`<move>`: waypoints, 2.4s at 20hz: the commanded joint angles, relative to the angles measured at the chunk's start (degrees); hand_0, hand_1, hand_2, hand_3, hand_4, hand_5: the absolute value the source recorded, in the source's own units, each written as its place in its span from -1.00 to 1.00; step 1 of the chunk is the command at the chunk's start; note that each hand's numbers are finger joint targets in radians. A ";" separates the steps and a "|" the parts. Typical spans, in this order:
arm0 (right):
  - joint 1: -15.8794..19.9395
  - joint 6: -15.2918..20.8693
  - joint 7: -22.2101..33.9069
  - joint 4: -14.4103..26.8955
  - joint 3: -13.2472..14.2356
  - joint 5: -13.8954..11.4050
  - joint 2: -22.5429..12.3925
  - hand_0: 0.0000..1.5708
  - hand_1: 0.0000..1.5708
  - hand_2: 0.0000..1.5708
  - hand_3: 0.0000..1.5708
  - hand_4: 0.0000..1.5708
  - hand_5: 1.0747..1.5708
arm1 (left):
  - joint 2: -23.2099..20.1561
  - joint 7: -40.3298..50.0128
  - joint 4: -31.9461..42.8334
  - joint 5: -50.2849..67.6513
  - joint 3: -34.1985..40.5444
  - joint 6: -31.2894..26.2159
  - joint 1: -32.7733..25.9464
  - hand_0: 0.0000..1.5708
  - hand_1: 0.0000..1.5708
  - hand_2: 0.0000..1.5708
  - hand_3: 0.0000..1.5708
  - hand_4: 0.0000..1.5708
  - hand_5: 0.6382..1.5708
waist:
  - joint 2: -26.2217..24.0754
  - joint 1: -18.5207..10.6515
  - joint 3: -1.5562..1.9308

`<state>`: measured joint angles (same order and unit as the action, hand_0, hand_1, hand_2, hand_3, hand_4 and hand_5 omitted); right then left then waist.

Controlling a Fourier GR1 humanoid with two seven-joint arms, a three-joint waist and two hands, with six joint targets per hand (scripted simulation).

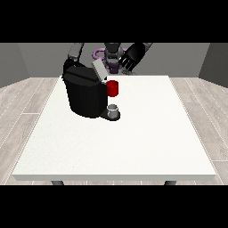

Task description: Insert the coffee pod into the coffee machine and close the lid

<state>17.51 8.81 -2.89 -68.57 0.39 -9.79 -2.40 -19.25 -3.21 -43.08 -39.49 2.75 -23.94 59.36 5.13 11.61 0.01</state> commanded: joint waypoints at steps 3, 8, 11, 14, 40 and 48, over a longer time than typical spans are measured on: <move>-0.37 -0.62 2.67 -6.03 -2.64 -0.61 1.10 -1.00 -1.00 -1.00 -1.00 -1.00 1.00 | -4.22 -0.57 2.78 0.07 2.64 -0.81 3.64 0.49 0.49 0.60 0.61 -0.39 1.00 | 1.78 5.30 -0.02; 5.88 0.53 4.65 -5.13 0.73 -0.26 -1.08 -1.00 -1.00 -1.00 -1.00 -1.00 1.00 | -4.93 2.11 2.87 -0.76 3.04 -1.04 9.10 0.56 0.56 0.64 0.58 -0.39 1.00 | 5.78 4.56 0.00; 8.50 0.28 5.13 -6.36 1.10 -0.07 -1.63 -1.00 -1.00 -1.00 -1.00 -0.77 1.00 | -5.27 1.59 3.76 -0.25 4.55 0.86 10.87 0.61 0.61 0.66 0.60 -0.41 1.00 | 9.55 6.51 -0.01; 8.03 2.12 3.61 -6.31 0.92 -0.41 -0.02 -1.00 -1.00 -1.00 -1.00 -1.00 1.00 | -8.27 -1.59 4.31 0.08 5.23 -0.72 11.53 0.56 0.56 0.64 0.58 -0.38 1.00 | 11.25 5.39 -0.01; 9.21 1.79 2.49 -3.85 3.24 0.26 -1.86 -1.00 -1.00 -1.00 -1.00 -1.00 1.00 | -8.01 -2.14 6.45 -2.73 4.41 0.16 15.49 0.56 0.56 0.61 0.53 -0.52 1.00 | 13.84 5.66 0.02; 11.67 2.08 6.01 -5.88 2.39 -0.85 -2.38 -1.00 -1.00 -1.00 -1.00 -1.00 1.00 | -7.22 -3.18 7.44 -3.89 4.54 4.35 15.22 0.50 0.50 0.53 0.49 -0.55 1.00 | 14.69 6.50 -0.01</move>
<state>26.91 9.88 1.15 -73.81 3.59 -9.29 -4.92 -26.52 -6.63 -36.08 -42.73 7.07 -21.51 73.29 18.57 17.78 0.02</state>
